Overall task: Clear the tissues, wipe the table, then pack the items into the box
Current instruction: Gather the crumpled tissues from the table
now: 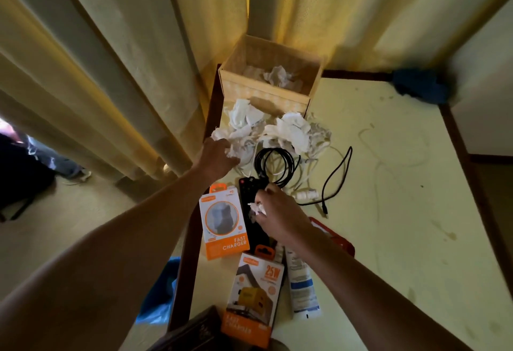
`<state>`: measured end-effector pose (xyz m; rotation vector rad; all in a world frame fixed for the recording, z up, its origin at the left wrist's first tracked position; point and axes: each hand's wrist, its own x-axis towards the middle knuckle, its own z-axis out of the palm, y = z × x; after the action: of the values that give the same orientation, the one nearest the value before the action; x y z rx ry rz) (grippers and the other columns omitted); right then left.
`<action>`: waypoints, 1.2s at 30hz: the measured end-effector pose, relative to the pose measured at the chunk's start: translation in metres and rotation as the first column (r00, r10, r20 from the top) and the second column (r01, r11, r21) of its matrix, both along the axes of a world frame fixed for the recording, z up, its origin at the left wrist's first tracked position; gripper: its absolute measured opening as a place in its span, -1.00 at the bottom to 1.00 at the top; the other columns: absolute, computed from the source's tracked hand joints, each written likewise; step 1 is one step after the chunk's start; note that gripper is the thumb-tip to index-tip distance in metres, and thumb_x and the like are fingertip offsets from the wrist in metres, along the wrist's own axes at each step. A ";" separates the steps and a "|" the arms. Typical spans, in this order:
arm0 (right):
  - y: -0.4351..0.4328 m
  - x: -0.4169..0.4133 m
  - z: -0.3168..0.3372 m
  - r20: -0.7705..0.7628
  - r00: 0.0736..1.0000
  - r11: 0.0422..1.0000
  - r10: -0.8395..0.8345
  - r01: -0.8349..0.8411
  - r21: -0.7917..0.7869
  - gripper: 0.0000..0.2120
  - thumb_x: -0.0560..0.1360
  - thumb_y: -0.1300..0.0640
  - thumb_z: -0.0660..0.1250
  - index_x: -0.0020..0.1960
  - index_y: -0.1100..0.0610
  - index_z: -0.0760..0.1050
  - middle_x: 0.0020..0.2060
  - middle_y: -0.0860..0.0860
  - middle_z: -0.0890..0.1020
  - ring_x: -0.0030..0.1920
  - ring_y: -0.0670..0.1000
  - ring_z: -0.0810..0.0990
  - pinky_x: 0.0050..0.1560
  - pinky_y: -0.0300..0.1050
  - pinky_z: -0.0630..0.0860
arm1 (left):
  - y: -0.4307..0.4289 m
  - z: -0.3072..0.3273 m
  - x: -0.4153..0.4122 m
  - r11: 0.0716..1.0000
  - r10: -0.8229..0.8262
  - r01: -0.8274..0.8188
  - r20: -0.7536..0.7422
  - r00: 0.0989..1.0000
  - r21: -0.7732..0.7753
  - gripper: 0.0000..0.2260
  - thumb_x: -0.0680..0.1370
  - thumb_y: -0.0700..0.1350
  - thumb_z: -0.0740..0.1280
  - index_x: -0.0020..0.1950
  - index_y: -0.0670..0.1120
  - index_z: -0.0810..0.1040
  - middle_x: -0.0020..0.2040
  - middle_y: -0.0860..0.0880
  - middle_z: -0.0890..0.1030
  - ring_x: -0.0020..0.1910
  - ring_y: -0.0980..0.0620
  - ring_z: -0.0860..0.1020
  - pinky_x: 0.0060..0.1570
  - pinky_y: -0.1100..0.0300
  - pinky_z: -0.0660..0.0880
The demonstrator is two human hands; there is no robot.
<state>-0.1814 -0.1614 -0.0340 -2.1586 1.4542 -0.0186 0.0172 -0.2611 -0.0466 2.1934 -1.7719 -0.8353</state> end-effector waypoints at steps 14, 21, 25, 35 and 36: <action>0.013 -0.068 0.004 0.093 0.917 0.914 -0.389 0.397 -0.088 -0.92 0.55 0.01 0.40 0.01 0.00 0.57 -0.23 -0.09 0.66 -0.20 -0.02 0.65 -0.29 -0.21 0.41 | 0.010 0.052 -0.006 0.962 0.191 -0.244 -0.337 0.922 -0.121 -0.81 0.44 -0.03 0.47 0.00 0.01 0.56 -0.21 -0.03 0.62 -0.19 -0.05 0.58 -0.22 0.12 0.44; 0.002 -0.036 0.002 -0.189 0.960 0.966 -0.206 0.168 -0.198 -0.58 0.60 0.11 0.29 0.45 -0.04 0.40 -0.07 0.00 0.71 -0.11 0.05 0.70 -0.28 -0.16 0.39 | 0.027 0.093 -0.009 0.939 0.150 -0.279 -0.493 0.857 -0.199 -0.86 0.46 -0.18 0.46 -0.14 -0.18 0.53 -0.31 -0.09 0.53 -0.37 0.07 0.47 -0.37 0.19 0.34; -0.003 -0.029 0.002 -0.242 0.947 0.960 -0.213 0.158 -0.230 -0.77 0.63 0.18 0.23 0.24 0.03 0.53 -0.07 -0.03 0.71 -0.10 0.01 0.70 -0.29 -0.17 0.38 | 0.040 0.110 -0.001 0.920 0.142 -0.325 -0.583 0.800 -0.221 -0.86 0.44 -0.26 0.45 -0.18 -0.09 0.51 -0.30 -0.07 0.56 -0.37 0.10 0.52 -0.38 0.19 0.43; 0.009 -0.041 0.033 0.273 0.830 0.844 -0.486 0.527 -0.098 -0.83 0.61 0.01 0.34 0.01 0.05 0.68 -0.23 -0.11 0.70 -0.27 -0.15 0.58 -0.31 -0.42 0.34 | 0.106 0.132 0.015 0.908 0.167 -0.392 -0.735 0.657 -0.144 -0.92 0.55 -0.32 0.36 0.03 -0.25 0.57 -0.26 -0.09 0.64 -0.36 0.05 0.61 -0.46 0.22 0.48; 0.008 -0.044 0.042 0.300 0.792 0.825 -0.532 0.564 -0.028 -0.81 0.61 0.01 0.33 -0.03 0.07 0.67 -0.29 -0.12 0.65 -0.29 -0.13 0.56 -0.30 -0.39 0.36 | 0.113 0.135 0.016 0.909 0.161 -0.393 -0.756 0.634 -0.136 -0.94 0.54 -0.30 0.35 -0.01 -0.21 0.59 -0.28 -0.09 0.63 -0.38 0.04 0.60 -0.48 0.22 0.47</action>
<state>-0.2254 -0.1529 0.0083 -1.6461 1.8852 -0.6106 0.0330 -0.1478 0.0888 1.5319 -1.0267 -1.0850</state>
